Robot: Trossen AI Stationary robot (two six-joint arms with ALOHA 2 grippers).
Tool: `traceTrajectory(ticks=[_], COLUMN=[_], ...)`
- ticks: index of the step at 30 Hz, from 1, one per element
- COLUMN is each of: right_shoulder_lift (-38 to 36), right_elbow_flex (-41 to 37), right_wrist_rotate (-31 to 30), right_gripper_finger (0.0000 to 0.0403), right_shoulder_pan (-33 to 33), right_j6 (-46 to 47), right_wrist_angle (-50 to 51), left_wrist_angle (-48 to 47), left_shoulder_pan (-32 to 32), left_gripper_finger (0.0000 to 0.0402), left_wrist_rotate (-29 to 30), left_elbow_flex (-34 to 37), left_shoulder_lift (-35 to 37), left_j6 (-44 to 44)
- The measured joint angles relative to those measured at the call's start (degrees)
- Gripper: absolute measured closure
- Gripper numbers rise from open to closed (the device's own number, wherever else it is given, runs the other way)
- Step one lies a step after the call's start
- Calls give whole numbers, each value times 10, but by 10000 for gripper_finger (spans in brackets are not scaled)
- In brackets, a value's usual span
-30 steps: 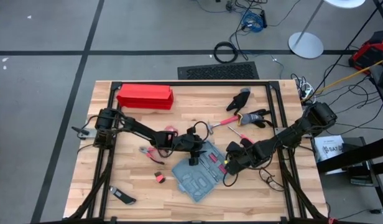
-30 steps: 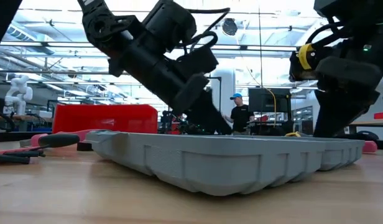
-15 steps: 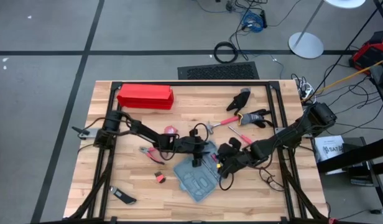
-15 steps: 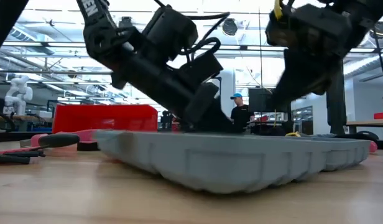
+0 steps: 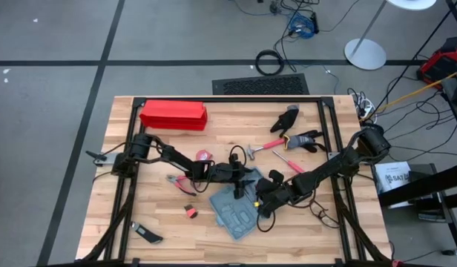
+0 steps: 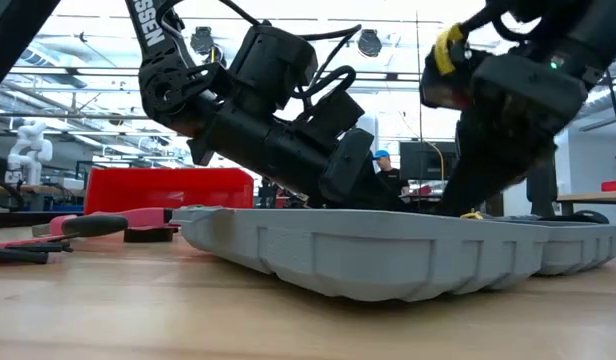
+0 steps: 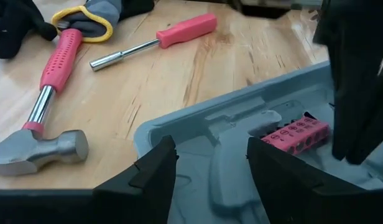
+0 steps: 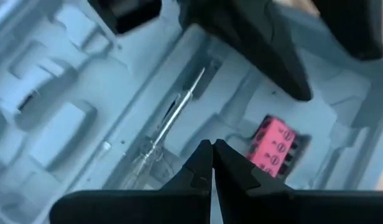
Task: Prefit tool cases
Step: Remove the top orange screwdriver bit set from the gray pre-fit tool case
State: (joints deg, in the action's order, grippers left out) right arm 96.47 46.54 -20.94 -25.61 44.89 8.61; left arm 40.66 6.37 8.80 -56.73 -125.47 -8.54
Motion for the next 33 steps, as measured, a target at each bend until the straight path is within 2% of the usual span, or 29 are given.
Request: traceTrajectory(ticks=[5, 9, 15, 18, 23, 30, 33], right_shoulder_lift=[15, 18, 17, 17, 17, 17, 17], right_elbow_flex=[2, 3, 96, 148, 197, 200, 188], right_wrist_rotate=[-8, -58, -169, -197, -155, -5, 3], right_gripper_finger=[403, 403, 402, 402, 402, 402, 402], right_shoulder_pan=[0, -2, -12, -13, -10, 23, 41], right_j6=[5, 22, 31, 39, 40, 81, 82], right_wrist_angle=[18, 51, 254, 342, 410, 475, 468], left_wrist_angle=[0, -1, -2, -2, 4, 28, 21], left_shoulder_pan=[0, 0, 1, 1, 4, 17, 16], left_gripper_finger=[199, 199, 199, 199, 199, 199, 199], left_wrist_rotate=[0, 0, 0, 0, 0, -30, -29], left_elbow_flex=[1, 2, 2, 2, 2, 2, 1], left_shoulder_lift=[0, 0, 0, 0, 0, 7, 7], left_j6=[0, 2, 16, 16, 19, 37, 51])
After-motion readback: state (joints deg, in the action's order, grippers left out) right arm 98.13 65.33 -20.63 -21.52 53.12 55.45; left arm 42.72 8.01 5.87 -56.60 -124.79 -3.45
